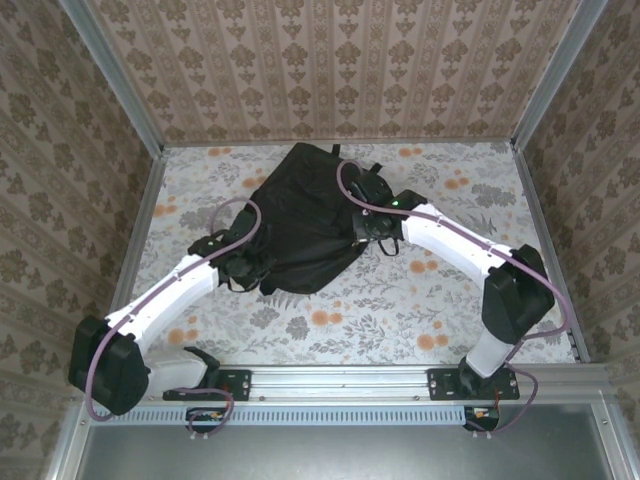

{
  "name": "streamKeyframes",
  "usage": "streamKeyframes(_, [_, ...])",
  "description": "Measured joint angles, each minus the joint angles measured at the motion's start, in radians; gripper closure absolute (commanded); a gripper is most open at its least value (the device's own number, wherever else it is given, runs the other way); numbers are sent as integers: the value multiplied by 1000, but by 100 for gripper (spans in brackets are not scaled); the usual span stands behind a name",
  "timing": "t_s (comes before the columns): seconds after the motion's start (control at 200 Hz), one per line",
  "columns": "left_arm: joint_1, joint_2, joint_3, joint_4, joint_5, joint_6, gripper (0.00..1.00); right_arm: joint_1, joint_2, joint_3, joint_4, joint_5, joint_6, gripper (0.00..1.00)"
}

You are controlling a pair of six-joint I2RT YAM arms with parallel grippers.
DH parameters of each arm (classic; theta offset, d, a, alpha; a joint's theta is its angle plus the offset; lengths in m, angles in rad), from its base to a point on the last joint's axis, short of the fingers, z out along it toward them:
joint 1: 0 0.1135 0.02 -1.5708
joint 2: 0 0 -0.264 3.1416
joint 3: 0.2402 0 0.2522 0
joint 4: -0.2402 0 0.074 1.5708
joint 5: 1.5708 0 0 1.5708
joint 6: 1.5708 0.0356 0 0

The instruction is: Pack the student bag

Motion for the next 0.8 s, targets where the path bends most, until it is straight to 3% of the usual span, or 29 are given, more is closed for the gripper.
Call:
streamKeyframes(0.13, [-69,5,-10,33,-9,0,100,-9,-90,-58,38,-7,5,39])
streamKeyframes(0.34, [-226,27,-9,134,-36,50,100,-16,-314,-164,61,45,46,36])
streamKeyframes(0.595, [-384,301,196,201,8,209,81,-82,-544,-257,63,94,98,32])
streamKeyframes(0.8, [-456,405,378,221,68,303,71,-133,-623,-300,56,96,106,32])
